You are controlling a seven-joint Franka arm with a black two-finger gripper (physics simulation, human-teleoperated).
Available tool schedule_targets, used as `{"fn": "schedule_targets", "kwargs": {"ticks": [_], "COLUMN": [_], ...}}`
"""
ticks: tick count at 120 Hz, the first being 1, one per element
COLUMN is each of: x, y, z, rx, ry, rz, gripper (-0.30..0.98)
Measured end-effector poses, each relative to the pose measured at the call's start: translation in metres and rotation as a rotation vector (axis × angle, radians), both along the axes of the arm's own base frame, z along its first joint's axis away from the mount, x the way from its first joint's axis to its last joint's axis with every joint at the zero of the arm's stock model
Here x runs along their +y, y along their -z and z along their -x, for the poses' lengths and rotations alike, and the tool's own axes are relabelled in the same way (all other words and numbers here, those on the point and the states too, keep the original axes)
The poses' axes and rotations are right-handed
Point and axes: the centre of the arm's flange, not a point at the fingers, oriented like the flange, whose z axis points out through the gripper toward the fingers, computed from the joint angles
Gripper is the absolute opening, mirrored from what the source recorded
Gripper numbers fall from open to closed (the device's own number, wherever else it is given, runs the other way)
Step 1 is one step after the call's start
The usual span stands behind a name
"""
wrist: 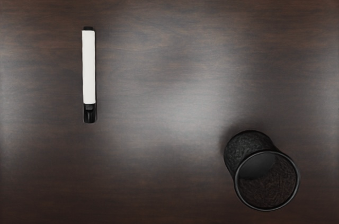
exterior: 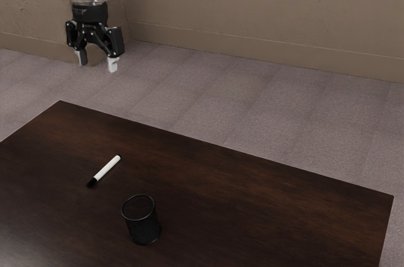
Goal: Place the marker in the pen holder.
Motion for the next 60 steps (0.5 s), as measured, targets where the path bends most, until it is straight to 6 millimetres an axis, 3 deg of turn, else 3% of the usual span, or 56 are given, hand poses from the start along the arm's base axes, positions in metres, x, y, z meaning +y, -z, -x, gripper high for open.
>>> {"fn": "schedule_targets", "kwargs": {"ticks": [28,39,46,60], "x": [0.0,-0.032,-0.033,0.036], "y": [-0.013,-0.014,0.025,0.134], "z": [-0.018,-0.025,-0.048,-0.092], "rx": [-0.124,-0.146,-0.105,0.013], "ry": [0.013,0.075,0.085,-0.005], "rz": [-0.001,-0.031,-0.049,-0.042], "gripper": [0.69,0.69,0.68,0.69]}}
